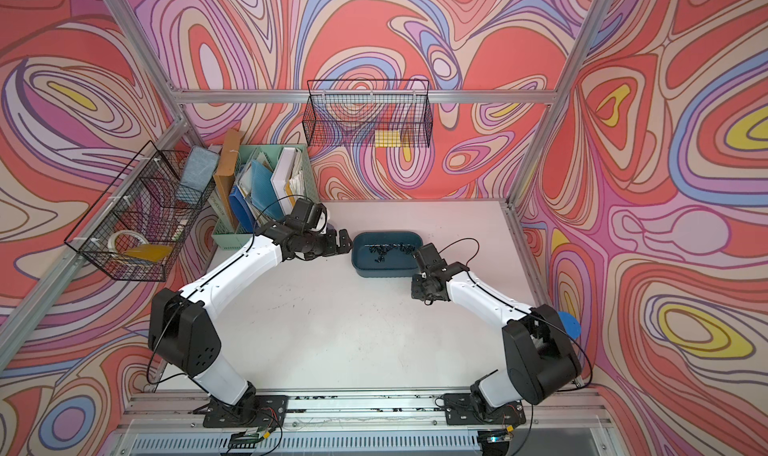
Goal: Take out the wing nut from the storage box
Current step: Place the wing nut at the center of the board, then pick up the wing nut from the storage box.
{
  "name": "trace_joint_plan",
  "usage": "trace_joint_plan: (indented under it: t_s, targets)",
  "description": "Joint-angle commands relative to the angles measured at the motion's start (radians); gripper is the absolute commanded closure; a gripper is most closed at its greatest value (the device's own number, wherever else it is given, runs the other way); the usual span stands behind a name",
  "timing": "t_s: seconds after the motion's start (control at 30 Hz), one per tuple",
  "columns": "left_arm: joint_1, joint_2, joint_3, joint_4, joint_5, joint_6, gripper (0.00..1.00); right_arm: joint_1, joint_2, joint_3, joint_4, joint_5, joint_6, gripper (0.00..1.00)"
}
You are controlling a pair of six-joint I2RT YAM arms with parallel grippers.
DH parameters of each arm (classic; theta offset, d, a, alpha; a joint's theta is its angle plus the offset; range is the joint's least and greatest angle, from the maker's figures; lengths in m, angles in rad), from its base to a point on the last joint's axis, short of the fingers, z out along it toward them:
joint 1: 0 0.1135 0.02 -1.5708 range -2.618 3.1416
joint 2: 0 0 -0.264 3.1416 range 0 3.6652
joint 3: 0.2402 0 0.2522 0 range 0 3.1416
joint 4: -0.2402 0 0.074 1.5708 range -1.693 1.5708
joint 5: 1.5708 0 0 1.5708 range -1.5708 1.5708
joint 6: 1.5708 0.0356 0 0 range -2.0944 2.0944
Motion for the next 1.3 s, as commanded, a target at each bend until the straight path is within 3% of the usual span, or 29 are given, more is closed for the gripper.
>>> trace_joint_plan:
  t_s: [0.0, 0.2, 0.5, 0.63, 0.77, 1.0, 1.27]
  targets:
    - [-0.009, -0.024, 0.000, -0.008, 0.005, 0.017, 0.01, 0.012, 0.021, -0.054, 0.063, 0.009, 0.016, 1.00]
    - [-0.016, -0.053, -0.012, -0.031, -0.019, 0.021, 0.01, 0.018, 0.126, -0.149, 0.181, -0.012, 0.033, 1.00]
    - [-0.016, -0.050, -0.017, -0.026, -0.013, 0.019, 0.01, 0.033, 0.183, -0.134, 0.167, -0.016, 0.074, 1.00]
    - [-0.016, -0.050, -0.014, -0.027, -0.018, 0.024, 0.01, 0.035, 0.166, -0.123, 0.150, -0.004, 0.076, 0.80]
    - [-0.016, -0.047, -0.009, -0.028, -0.021, 0.023, 0.01, 0.036, 0.124, -0.085, 0.107, 0.016, 0.070, 0.69]
    - [-0.016, -0.043, -0.003, -0.030, -0.025, 0.027, 0.01, 0.035, 0.065, 0.015, 0.025, 0.056, 0.041, 0.58]
    - [-0.016, -0.044, 0.000, -0.033, -0.043, 0.029, 0.01, 0.036, 0.099, 0.159, -0.005, 0.069, -0.005, 0.45]
